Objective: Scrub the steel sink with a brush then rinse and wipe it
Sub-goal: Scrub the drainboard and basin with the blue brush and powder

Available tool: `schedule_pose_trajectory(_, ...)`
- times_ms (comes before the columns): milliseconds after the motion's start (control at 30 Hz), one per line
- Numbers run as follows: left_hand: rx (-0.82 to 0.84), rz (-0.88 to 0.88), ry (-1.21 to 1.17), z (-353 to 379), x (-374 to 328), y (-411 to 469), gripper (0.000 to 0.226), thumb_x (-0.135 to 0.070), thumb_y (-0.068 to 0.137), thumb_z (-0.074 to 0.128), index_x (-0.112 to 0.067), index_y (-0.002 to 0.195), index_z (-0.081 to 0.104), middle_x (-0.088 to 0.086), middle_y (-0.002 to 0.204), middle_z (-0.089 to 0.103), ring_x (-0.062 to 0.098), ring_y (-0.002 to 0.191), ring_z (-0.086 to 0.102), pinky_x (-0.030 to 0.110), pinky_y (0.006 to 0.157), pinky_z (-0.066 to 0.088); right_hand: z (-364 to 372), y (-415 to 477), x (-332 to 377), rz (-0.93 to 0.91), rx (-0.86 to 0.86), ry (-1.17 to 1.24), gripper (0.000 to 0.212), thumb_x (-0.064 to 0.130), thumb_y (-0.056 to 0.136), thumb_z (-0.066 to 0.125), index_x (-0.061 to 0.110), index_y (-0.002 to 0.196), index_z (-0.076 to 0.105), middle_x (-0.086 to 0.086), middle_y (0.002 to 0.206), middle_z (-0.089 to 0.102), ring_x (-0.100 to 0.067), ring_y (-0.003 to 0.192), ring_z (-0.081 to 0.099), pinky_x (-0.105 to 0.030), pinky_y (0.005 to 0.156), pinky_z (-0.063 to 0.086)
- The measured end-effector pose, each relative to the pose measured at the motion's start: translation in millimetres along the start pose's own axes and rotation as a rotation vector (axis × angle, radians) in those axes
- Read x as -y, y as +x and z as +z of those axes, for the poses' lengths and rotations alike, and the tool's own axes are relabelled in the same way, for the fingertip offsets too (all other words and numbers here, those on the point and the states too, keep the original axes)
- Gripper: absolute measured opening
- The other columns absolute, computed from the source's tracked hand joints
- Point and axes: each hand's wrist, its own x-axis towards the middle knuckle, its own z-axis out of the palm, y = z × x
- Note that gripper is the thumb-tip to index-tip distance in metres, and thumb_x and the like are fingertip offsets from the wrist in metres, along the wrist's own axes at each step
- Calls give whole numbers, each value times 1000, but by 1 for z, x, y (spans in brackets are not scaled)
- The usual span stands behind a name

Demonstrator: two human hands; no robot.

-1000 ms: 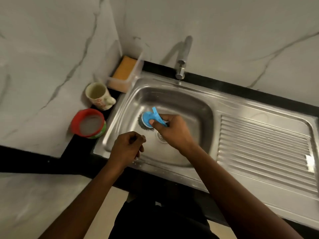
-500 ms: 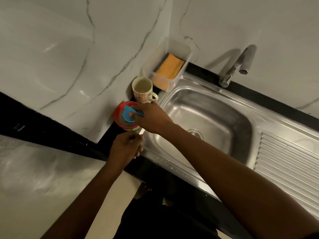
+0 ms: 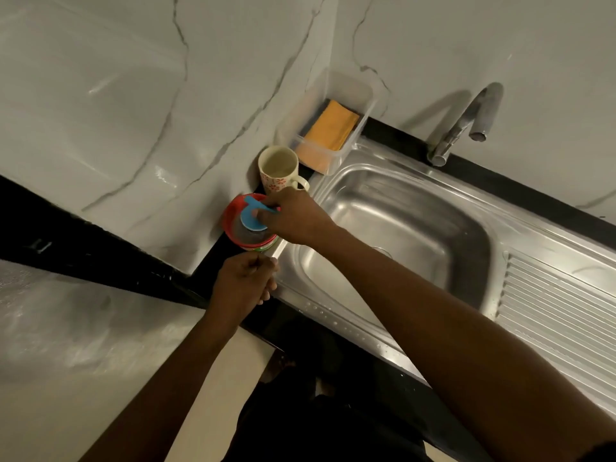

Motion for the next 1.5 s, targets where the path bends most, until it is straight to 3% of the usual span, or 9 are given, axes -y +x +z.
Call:
schedule_pose_trajectory(100,25,24,-2,19,-8,2,23,-23,101,66,-8,85,72,9,67,69,20,56,58,30,57,49,-36,-35,-24,36,-70,42,33,44,98,64,21,115,79,3,94,73,-10,79,65,-27,67,48)
schedule_pose_trajectory(233,89,72,14,61,-21,4,22,-20,101,66,-6,84,72,9,64,68,22,52,56,30,54,46,-86,-99,-74,186,-203,200,30,49,98,65,29,113,81,11,69,69,-4,60,61,-31,64,52)
schedule_pose_trajectory(400,242,155,106,129,-37,-4,22,-22,100,68,-11,82,74,9,64,70,21,50,58,33,57,47,-141,-195,-151,410,-427,328,37,47,97,68,13,101,82,11,51,55,-3,45,47,-27,55,42)
schedule_pose_trajectory(533,353,196,156,189,-49,-17,23,-32,94,69,-20,74,72,7,64,70,20,51,59,34,55,48,-176,-273,-205,566,-577,410,30,43,99,67,18,106,81,3,56,50,-6,42,39,-21,40,33)
schedule_pose_trajectory(700,454,237,240,251,-59,-34,24,-22,100,66,-12,79,71,7,66,71,17,52,60,32,54,50,-197,-344,-277,702,-709,446,36,47,98,65,20,120,76,-3,64,52,-11,50,39,-24,42,33)
schedule_pose_trajectory(833,495,247,259,285,-67,-45,23,-19,101,64,-4,85,71,10,65,71,16,50,58,28,50,49,-195,-366,-326,750,-774,312,37,46,91,74,22,119,78,12,71,64,-5,59,52,-26,57,40)
schedule_pose_trajectory(1000,501,244,307,299,-65,-49,23,-23,101,65,-7,85,71,7,66,72,16,52,60,30,52,51,-171,-339,-352,868,-795,206,40,39,91,75,25,128,73,-2,112,77,-19,91,70,-33,78,55)
schedule_pose_trajectory(1267,485,201,362,307,-67,-54,24,-26,101,65,-8,88,72,6,69,73,18,56,62,32,57,52,-125,-302,-335,647,-637,30,46,50,95,66,39,140,61,1,116,76,-24,100,73,-41,84,60)
schedule_pose_trajectory(1500,489,186,377,312,-65,-52,23,-27,102,65,-11,89,73,5,69,74,19,57,63,31,59,53,-172,-390,-394,929,-871,49,38,45,97,65,29,130,70,2,89,74,-19,74,69,-37,63,57)
